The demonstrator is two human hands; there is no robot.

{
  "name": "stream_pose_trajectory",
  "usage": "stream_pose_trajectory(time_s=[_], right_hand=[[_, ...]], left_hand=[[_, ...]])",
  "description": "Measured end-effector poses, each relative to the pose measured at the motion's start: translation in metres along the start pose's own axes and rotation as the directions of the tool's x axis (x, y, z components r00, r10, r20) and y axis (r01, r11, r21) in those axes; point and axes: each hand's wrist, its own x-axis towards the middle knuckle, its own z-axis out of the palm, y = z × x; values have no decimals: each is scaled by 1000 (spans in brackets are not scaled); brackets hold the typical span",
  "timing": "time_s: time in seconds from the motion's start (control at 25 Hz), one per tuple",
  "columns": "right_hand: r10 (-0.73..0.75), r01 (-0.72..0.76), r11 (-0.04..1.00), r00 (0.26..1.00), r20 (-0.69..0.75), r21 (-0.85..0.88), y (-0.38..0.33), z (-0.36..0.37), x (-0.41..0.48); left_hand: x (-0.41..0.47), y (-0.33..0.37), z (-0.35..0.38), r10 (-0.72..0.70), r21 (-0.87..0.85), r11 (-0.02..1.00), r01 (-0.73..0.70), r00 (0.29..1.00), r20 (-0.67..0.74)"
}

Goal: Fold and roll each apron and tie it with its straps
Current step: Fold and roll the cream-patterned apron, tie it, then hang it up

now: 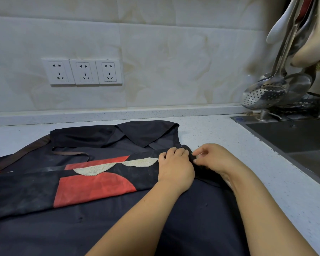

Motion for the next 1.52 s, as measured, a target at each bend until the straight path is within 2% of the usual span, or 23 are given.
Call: stream_pose_trajectory(time_s=[0.12, 0.2, 0.28, 0.36, 0.48, 0.72, 0.84, 0.96, 1.0, 1.08, 1.16, 1.24, 1.28, 1.36, 1.52], right_hand=[[118, -112, 981, 992, 35, -159, -1, 1, 1], [150, -133, 938, 988, 29, -319, -8, 3, -2], [177, -152, 912, 984, 30, -381, -13, 6, -3], [177, -151, 924, 983, 43, -351, -15, 7, -6], [174, -158, 964, 983, 57, -216, -11, 4, -7], [-24, 22, 904, 1000, 0, -427, -15, 18, -9], [-199, 161, 793, 980, -1, -587, -22, 29, -15], [-272, 223, 706, 962, 33, -673, -26, 34, -18], [-269, 248, 714, 961, 71, -655, -25, 31, -17], [-200, 258, 831, 965, 167, -493, -21, 20, -16], [-92, 133, 971, 975, 203, -198, -20, 13, -15], [21, -17, 999, 994, 111, -35, -18, 14, -12], [58, -55, 997, 997, 54, -52, -19, 15, -10], [100, -94, 977, 995, 22, -192, -20, 19, -10], [28, -28, 932, 1000, -5, -362, -25, 28, -7]], left_hand=[[0, -1, 1, -15, 15, 1000, 15, 1000, 11], [0, 0, 1, -24, 6, 1000, 23, 1000, 17], [0, -1, 1, -28, 2, 1000, 28, 999, 27], [0, -1, 0, -8, 24, 1000, 6, 997, 79], [2, -2, -3, 22, 24, 999, -25, 989, 144], [5, -6, -9, -58, -267, 961, 74, 996, 68], [4, -12, -10, -8, -146, 989, 13, 999, 34], [2, -14, -6, -2, -67, 998, 3, 1000, 18], [2, -14, -5, -20, -104, 994, 18, 1000, -10], [4, -14, -6, -83, -207, 975, 75, 996, -29], [8, -16, -5, -99, -207, 973, 101, 995, 16], [8, -18, -3, -72, -145, 986, 78, 996, 48], [7, -18, -3, -63, -132, 989, 69, 997, 54], [5, -18, -6, -34, -86, 996, 38, 998, 53], [5, -36, -22, 91, 13, 995, -94, 983, 157]])
